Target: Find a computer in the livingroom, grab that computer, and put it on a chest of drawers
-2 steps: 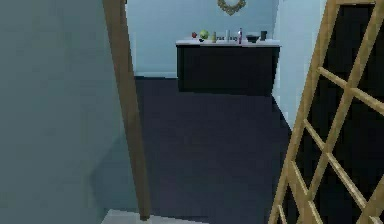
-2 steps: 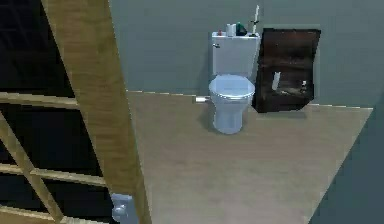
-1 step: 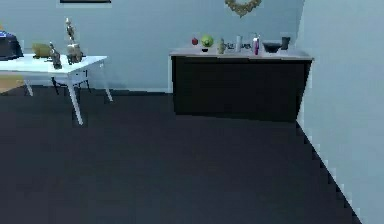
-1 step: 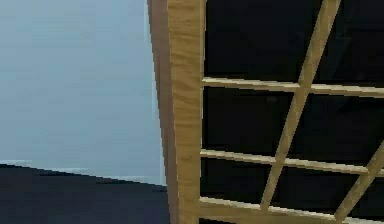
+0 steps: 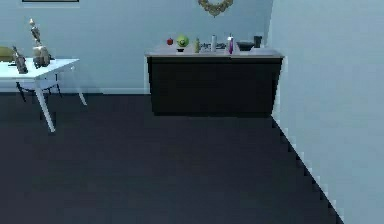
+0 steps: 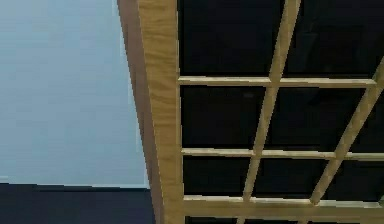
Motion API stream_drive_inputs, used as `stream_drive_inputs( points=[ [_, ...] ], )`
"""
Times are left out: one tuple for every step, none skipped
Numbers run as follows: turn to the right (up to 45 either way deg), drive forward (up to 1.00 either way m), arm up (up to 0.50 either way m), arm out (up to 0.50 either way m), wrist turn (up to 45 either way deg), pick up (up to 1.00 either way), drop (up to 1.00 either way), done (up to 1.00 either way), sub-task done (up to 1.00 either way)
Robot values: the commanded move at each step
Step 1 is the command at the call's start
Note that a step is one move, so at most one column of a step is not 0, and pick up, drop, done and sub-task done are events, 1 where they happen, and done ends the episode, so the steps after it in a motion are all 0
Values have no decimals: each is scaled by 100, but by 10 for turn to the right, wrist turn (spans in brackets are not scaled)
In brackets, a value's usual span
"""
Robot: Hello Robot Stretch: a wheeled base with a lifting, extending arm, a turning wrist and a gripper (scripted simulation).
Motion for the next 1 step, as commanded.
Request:
stream_drive_inputs(
  points=[
    [0,20,0,0,0,0,0,0,0]
  ],
)
